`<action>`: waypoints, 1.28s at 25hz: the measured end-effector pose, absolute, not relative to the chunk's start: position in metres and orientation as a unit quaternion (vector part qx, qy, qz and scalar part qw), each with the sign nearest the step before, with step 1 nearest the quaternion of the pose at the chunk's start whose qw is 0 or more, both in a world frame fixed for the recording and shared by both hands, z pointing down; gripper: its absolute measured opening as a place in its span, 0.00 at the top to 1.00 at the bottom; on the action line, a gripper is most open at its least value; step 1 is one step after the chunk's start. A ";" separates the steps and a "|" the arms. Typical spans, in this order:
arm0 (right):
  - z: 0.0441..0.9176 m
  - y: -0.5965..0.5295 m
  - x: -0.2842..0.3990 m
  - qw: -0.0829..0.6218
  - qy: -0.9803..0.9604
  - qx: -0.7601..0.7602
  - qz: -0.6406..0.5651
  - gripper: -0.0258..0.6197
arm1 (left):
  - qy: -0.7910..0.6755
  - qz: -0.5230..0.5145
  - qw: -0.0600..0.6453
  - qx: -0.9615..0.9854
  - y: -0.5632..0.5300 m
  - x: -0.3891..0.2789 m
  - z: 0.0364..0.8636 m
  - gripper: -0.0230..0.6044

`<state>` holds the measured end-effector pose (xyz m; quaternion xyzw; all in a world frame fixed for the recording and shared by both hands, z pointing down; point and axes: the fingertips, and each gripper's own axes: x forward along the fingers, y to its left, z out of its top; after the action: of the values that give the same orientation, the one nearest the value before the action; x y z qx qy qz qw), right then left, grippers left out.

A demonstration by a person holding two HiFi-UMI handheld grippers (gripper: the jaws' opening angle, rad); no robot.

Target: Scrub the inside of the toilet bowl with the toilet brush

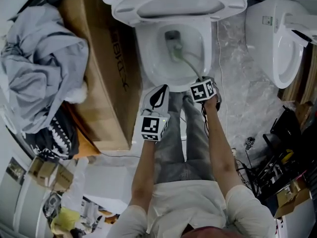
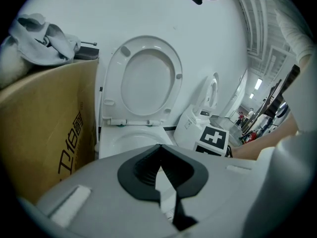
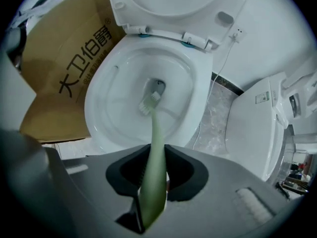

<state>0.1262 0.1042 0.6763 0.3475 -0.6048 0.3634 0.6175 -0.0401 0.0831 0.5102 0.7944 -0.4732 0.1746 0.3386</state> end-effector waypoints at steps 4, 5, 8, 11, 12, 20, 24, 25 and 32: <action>0.648 0.104 0.130 0.594 -0.625 0.356 0.359 0.84 | -0.476 0.170 0.329 0.798 0.080 -0.035 0.491 0.93; 0.639 0.105 0.132 0.589 -0.630 0.358 0.357 0.84 | -0.476 0.170 0.326 0.799 0.080 -0.033 0.486 0.93; 0.608 0.105 0.136 0.573 -0.649 0.362 0.345 0.84 | -0.477 0.167 0.318 0.802 0.080 -0.029 0.466 0.93; 0.569 0.102 0.135 0.549 -0.676 0.367 0.327 0.84 | -0.480 0.163 0.307 0.805 0.080 -0.027 0.442 0.93; 0.555 0.101 0.135 0.542 -0.685 0.367 0.321 0.84 | -0.482 0.161 0.303 0.806 0.080 -0.027 0.433 0.93; 0.441 0.091 0.136 0.487 -0.744 0.375 0.261 0.84 | -0.497 0.141 0.262 0.815 0.083 -0.020 0.351 0.93; 0.382 0.091 0.139 0.456 -0.768 0.385 0.233 0.84 | -0.503 0.132 0.240 0.820 0.089 -0.016 0.306 0.93; 0.368 0.091 0.140 0.448 -0.772 0.389 0.227 0.84 | -0.504 0.128 0.234 0.821 0.090 -0.015 0.295 0.93; 0.262 0.080 0.149 0.372 -0.806 0.427 0.174 0.84 | -0.508 0.092 0.182 0.837 0.090 -0.006 0.208 0.93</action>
<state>0.1494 0.0797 0.2617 0.4268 -0.8058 0.1741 0.3718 -0.0064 0.0900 0.2085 0.8368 -0.5080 0.0919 0.1824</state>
